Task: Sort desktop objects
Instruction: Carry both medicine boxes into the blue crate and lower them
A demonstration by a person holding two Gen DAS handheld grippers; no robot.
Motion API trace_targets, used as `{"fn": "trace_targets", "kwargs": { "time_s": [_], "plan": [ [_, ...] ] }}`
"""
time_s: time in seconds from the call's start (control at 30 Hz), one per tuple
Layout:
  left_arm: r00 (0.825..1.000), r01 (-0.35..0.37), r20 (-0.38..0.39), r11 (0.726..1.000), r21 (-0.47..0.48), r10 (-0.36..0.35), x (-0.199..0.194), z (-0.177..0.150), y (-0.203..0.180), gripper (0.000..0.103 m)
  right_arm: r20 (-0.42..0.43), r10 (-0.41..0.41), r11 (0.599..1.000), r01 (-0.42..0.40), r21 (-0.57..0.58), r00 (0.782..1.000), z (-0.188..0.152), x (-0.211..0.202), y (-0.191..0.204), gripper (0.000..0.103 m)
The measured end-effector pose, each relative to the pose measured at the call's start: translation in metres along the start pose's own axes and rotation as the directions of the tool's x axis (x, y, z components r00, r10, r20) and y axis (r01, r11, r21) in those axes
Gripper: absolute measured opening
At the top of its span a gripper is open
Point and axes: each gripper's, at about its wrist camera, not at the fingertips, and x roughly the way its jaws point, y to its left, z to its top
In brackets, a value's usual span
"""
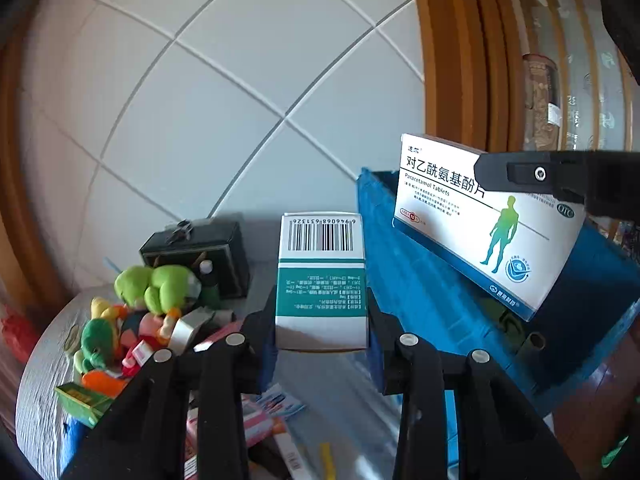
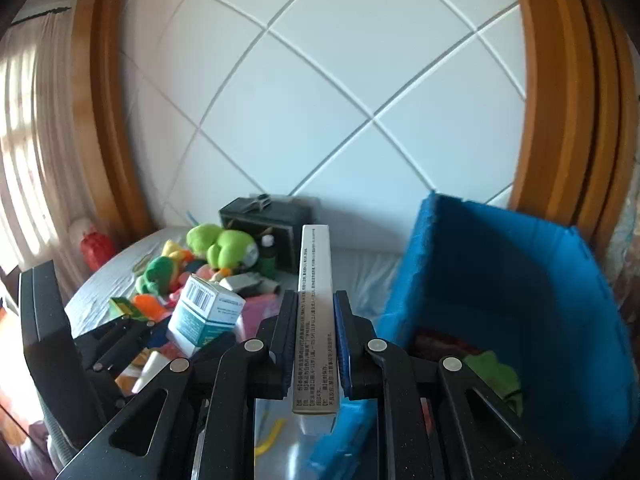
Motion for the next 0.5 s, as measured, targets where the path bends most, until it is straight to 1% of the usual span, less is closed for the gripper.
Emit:
{"fn": "trace_targets", "kwargs": {
  "time_s": [0.07, 0.13, 0.2, 0.27, 0.33, 0.37, 0.43, 0.5],
  "plan": [
    [0.999, 0.047, 0.003, 0.999, 0.016, -0.047, 0.011, 0.027, -0.026, 0.036, 0.015, -0.066, 0.998, 0.066, 0.004, 0.998, 0.01, -0.012, -0.03, 0.017],
    [0.995, 0.099, -0.014, 0.995, 0.027, -0.098, 0.024, 0.05, -0.055, 0.036, 0.015, -0.132, 0.991, 0.132, 0.013, 0.991, 0.016, -0.019, -0.063, 0.017],
    [0.987, 0.156, -0.051, 0.987, 0.028, -0.155, 0.039, 0.067, -0.084, 0.036, -0.007, -0.189, 0.982, 0.189, 0.029, 0.982, 0.02, -0.021, -0.098, 0.017],
    [0.976, 0.195, -0.105, 0.981, 0.02, -0.192, 0.062, 0.08, -0.112, 0.036, -0.049, -0.234, 0.971, 0.236, 0.038, 0.971, 0.02, -0.017, -0.134, 0.017],
    [0.96, 0.222, -0.178, 0.975, 0.016, -0.215, 0.091, 0.085, -0.136, 0.036, -0.107, -0.256, 0.964, 0.262, 0.043, 0.961, 0.015, -0.004, -0.169, 0.017],
    [0.949, 0.232, -0.221, 0.973, 0.012, -0.224, 0.108, 0.086, -0.148, 0.036, -0.145, -0.256, 0.963, 0.265, 0.046, 0.956, 0.009, 0.005, -0.185, 0.017],
    [0.923, 0.241, -0.311, 0.97, 0.008, -0.227, 0.141, 0.082, -0.167, 0.036, -0.226, -0.248, 0.963, 0.265, 0.047, 0.942, -0.003, 0.026, -0.213, 0.017],
    [0.886, 0.244, -0.411, 0.97, 0.018, -0.215, 0.175, 0.073, -0.185, 0.035, -0.31, -0.241, 0.963, 0.267, 0.043, 0.92, -0.019, 0.051, -0.239, 0.017]
  ]
}}
